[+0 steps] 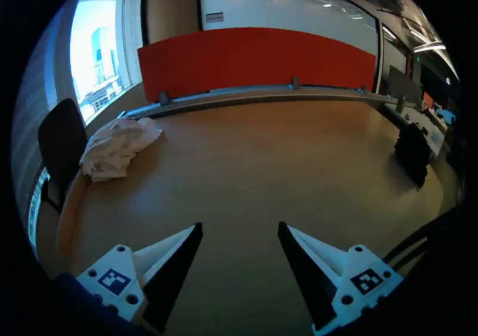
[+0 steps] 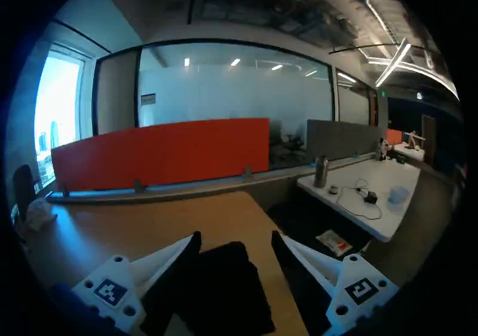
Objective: Fold towel
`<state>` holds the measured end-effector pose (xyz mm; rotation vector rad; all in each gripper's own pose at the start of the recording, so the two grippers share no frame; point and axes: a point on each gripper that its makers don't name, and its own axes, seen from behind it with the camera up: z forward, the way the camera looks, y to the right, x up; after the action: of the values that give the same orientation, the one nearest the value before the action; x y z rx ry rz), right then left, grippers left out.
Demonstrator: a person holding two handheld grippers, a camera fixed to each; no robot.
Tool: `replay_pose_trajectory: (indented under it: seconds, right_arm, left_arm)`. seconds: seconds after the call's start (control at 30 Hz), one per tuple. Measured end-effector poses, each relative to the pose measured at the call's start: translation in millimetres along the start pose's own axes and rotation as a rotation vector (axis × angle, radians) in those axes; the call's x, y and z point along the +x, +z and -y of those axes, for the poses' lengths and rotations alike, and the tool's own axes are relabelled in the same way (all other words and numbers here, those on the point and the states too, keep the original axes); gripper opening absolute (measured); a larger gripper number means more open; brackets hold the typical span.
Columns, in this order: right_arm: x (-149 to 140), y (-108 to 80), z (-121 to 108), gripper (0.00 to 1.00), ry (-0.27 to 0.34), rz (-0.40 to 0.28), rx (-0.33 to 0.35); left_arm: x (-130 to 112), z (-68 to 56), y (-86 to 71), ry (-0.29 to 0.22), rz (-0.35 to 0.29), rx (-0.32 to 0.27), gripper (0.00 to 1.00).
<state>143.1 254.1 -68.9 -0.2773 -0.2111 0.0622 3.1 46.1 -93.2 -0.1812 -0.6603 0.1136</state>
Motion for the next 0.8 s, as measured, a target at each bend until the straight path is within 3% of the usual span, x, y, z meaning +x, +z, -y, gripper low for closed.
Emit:
replay_pose_trajectory:
  seconds: [0.2, 0.8]
  right_arm:
    - [26.7, -3.1, 14.9, 0.93, -0.031, -0.108, 0.025]
    - [54.4, 2.3, 71.8, 0.98, -0.085, -0.143, 0.119]
  left_arm:
    - [4.3, 2.3, 0.9, -0.003, -0.010, 0.006, 0.94]
    - [31.8, 16.9, 1.9, -0.019, -0.081, 0.038, 0.93]
